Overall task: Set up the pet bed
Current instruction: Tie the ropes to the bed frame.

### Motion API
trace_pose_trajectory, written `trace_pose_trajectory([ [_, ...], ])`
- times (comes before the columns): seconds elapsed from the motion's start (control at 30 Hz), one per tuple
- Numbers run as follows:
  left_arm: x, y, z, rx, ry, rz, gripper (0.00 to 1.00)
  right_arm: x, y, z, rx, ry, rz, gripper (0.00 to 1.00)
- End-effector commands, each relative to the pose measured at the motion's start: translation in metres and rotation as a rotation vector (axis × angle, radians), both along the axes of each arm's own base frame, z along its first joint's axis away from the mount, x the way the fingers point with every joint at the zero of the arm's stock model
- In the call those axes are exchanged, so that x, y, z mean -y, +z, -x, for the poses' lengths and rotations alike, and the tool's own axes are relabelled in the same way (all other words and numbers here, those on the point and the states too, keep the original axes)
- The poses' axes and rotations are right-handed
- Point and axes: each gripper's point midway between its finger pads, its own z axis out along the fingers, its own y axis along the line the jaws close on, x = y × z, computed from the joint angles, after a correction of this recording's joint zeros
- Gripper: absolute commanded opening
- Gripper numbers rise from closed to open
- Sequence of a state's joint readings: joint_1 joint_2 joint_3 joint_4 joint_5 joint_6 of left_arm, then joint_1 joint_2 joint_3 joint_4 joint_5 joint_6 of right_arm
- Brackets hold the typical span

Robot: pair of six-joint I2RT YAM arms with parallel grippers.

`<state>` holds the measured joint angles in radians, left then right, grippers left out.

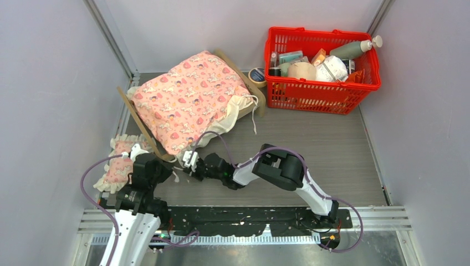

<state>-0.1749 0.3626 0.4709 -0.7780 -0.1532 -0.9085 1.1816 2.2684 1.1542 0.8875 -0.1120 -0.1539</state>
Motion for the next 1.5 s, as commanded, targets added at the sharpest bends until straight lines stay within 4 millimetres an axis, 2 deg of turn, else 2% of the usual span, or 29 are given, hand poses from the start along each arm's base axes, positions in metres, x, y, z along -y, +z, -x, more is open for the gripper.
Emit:
trace_pose_trajectory([
  [0.0, 0.001, 0.014, -0.006, 0.054, -0.014, -0.006, 0.0, 0.014, 0.013, 0.026, -0.073, 0.065, -0.001, 0.05],
  [0.03, 0.002, 0.013, -0.005, 0.053, -0.021, -0.006, 0.0, 0.018, 0.015, 0.032, -0.091, 0.067, -0.004, 0.05],
  [0.07, 0.002, 0.011, -0.004, 0.05, -0.025, -0.004, 0.0, 0.018, 0.029, 0.034, -0.09, 0.068, -0.031, 0.05],
  [0.1, 0.003, 0.009, -0.003, 0.047, -0.025, 0.002, 0.0, 0.021, 0.032, 0.037, -0.108, 0.059, -0.036, 0.05],
  [0.13, 0.004, 0.007, -0.002, 0.042, -0.025, 0.009, 0.0, 0.021, 0.047, 0.038, -0.103, 0.057, -0.069, 0.05],
  [0.17, 0.004, 0.003, -0.001, 0.036, -0.025, 0.015, 0.0, 0.025, 0.048, 0.042, -0.122, 0.056, -0.073, 0.05],
  [0.2, 0.005, 0.001, 0.0, 0.034, -0.023, 0.02, 0.0, 0.025, 0.063, 0.043, -0.115, 0.059, -0.114, 0.05],
  [0.23, 0.005, 0.0, 0.001, 0.033, -0.023, 0.025, 0.0, 0.029, 0.063, 0.046, -0.137, 0.058, -0.12, 0.05],
  [0.27, 0.005, -0.002, 0.002, 0.03, -0.023, 0.027, 0.0, 0.029, 0.077, 0.047, -0.138, 0.061, -0.152, 0.05],
  [0.47, 0.003, -0.011, 0.01, -0.006, -0.019, 0.018, 0.0, 0.038, 0.095, 0.059, -0.206, 0.066, -0.194, 0.05],
  [0.57, 0.003, -0.017, 0.012, -0.022, -0.018, 0.018, 0.0, 0.04, 0.108, 0.055, -0.203, 0.047, -0.22, 0.05],
  [0.67, 0.001, -0.021, 0.013, -0.029, -0.01, 0.014, 0.0, 0.031, 0.119, 0.047, -0.162, 0.037, -0.226, 0.05],
  [0.7, 0.001, -0.021, 0.013, -0.029, -0.006, 0.012, 0.0, 0.029, 0.112, 0.046, -0.162, 0.034, -0.199, 0.05],
  [0.73, 0.0, -0.02, 0.013, -0.025, -0.001, 0.009, 0.03, 0.023, 0.12, 0.042, -0.139, 0.036, -0.207, 0.05],
  [0.77, -0.001, -0.019, 0.012, -0.021, 0.002, 0.007, 0.1, 0.021, 0.113, 0.041, -0.139, 0.033, -0.183, 0.05],
  [0.8, -0.002, -0.016, 0.011, -0.016, 0.005, 0.001, 0.18, 0.016, 0.119, 0.038, -0.122, 0.034, -0.19, 0.05],
  [0.9, -0.004, -0.003, 0.009, 0.01, -0.025, -0.036, 0.39, 0.013, 0.118, 0.032, -0.113, 0.018, -0.176, 0.05],
  [0.97, -0.004, 0.01, 0.007, 0.042, -0.058, -0.07, 0.47, 0.013, 0.123, 0.029, -0.107, 0.011, -0.183, 0.05],
  [1.07, -0.002, 0.029, 0.0, 0.112, -0.122, -0.119, 0.48, 0.015, 0.126, 0.025, -0.094, -0.007, -0.188, 0.05],
  [1.17, 0.0, 0.045, -0.011, 0.185, -0.154, -0.15, 0.43, 0.015, 0.126, 0.019, -0.088, -0.03, -0.191, 0.05],
  [1.47, 0.005, 0.043, -0.025, 0.161, -0.282, -0.263, 0.36, 0.019, 0.119, 0.0, -0.078, -0.098, -0.193, 0.05],
])
